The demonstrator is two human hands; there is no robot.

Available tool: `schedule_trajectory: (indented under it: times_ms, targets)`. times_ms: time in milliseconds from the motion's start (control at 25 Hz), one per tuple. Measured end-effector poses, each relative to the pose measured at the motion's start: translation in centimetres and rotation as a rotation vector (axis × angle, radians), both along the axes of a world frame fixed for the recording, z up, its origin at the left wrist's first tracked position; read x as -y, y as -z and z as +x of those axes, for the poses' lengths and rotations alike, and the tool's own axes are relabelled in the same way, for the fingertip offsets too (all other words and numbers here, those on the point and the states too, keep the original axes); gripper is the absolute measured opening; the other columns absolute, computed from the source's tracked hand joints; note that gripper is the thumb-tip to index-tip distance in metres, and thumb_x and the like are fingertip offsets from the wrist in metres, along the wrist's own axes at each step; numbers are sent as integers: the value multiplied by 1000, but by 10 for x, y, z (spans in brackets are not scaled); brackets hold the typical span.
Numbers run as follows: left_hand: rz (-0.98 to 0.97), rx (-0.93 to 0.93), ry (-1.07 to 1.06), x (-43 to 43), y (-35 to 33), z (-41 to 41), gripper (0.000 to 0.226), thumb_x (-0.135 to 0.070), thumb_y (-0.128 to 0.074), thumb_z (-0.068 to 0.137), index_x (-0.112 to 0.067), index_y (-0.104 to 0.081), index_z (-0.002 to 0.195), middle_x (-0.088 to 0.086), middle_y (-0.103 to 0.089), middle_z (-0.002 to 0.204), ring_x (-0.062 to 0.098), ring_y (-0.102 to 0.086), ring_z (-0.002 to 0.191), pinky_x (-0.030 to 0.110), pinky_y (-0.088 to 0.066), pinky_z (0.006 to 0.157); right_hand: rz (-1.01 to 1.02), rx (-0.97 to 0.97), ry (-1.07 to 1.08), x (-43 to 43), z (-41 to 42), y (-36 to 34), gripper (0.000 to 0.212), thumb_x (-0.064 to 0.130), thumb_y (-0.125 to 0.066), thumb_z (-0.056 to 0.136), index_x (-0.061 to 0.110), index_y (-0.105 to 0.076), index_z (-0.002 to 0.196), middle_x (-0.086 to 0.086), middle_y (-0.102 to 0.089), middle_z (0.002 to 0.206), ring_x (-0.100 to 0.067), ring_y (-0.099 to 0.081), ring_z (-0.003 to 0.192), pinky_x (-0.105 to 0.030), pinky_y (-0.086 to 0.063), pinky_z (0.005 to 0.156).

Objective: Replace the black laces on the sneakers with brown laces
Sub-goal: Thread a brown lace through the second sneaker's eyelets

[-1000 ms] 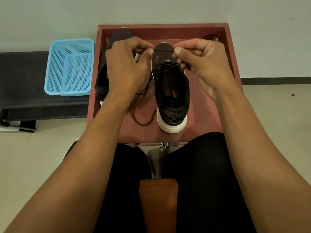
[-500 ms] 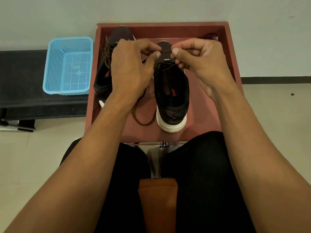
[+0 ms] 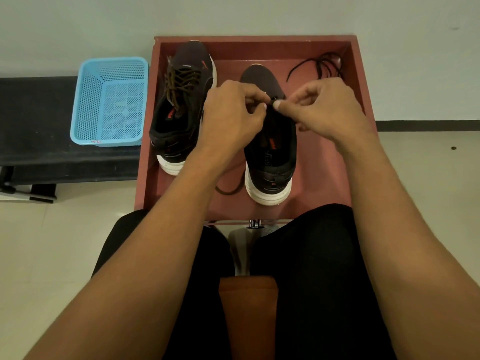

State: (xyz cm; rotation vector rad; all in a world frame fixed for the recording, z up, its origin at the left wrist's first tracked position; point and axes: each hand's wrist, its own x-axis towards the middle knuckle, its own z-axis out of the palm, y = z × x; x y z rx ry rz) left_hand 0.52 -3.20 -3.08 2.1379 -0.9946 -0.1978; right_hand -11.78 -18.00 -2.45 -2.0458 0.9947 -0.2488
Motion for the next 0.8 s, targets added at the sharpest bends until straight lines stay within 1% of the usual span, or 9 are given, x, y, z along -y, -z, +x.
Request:
schedule_trajectory:
  times_ms: [80,160,200,240,320,440,560,720,800]
  targets:
    - [66,26,16,5,5,-1,19,-26,-73,88,-28,-84,103,-16,-73,83,1,-68,80,25,-58,85,-57,-104,-71,-7,3,-2,32,48,-88,78,24,-80,97,5,-77,86,-8,-74,80,-35,-64,82]
    - [114,29,14,6,8,-1,15,-28,-76,89,-28,-84,101,-22,-60,69,0,-62,73,23,-56,80,-130,-110,-55,-12,7,-6,23,39,-87,80,24,-82,98,6,-77,87,-8,-74,82,-35,-64,84]
    - [127,23,1,6,9,-1,13,-29,-78,89,-30,-83,100,-22,-57,66,1,-62,72,24,-56,80,-151,-106,-36,-13,9,-7,19,36,-86,82,26,-82,97,6,-77,87,-9,-74,83,-36,-63,85]
    - [128,14,-22,6,10,-2,11,-31,-78,88,-31,-83,99,-20,-59,68,2,-64,76,26,-58,80,-156,-103,-17,-13,9,-7,15,34,-84,83,27,-82,96,7,-77,88,-9,-74,84,-36,-63,85]
    - [128,-21,-93,8,12,-4,11,-34,-79,88,-35,-82,99,-15,-72,84,8,-70,89,33,-60,81,-126,-91,6,-12,9,-4,10,30,-83,85,28,-83,95,8,-76,85,-8,-74,83,-35,-63,84]
    - [153,-50,-164,12,12,-10,10,-40,-77,90,-40,-80,100,-15,-76,98,10,-71,96,32,-58,76,-4,-47,12,-12,6,0,4,25,-84,86,27,-82,89,5,-75,78,-9,-73,76,-35,-64,82]
    - [133,-83,-183,13,15,-13,10,-41,-78,89,-41,-81,98,-15,-76,96,10,-70,94,32,-57,75,87,-31,27,-13,7,2,14,22,-84,87,29,-77,77,0,-76,75,-12,-74,75,-35,-65,81]
    - [121,-116,-230,15,19,-17,8,-41,-79,87,-41,-80,95,-17,-77,94,7,-71,93,33,-60,78,121,-37,35,-13,10,6,13,22,-84,87,25,-77,76,-2,-77,75,-18,-78,78,-45,-65,84]
    - [119,-106,-249,16,19,-20,8,-40,-78,88,-41,-80,96,-18,-77,95,6,-72,94,34,-61,78,131,-30,39,-13,10,6,14,22,-84,87,25,-77,76,-2,-77,75,-19,-78,79,-47,-65,84]
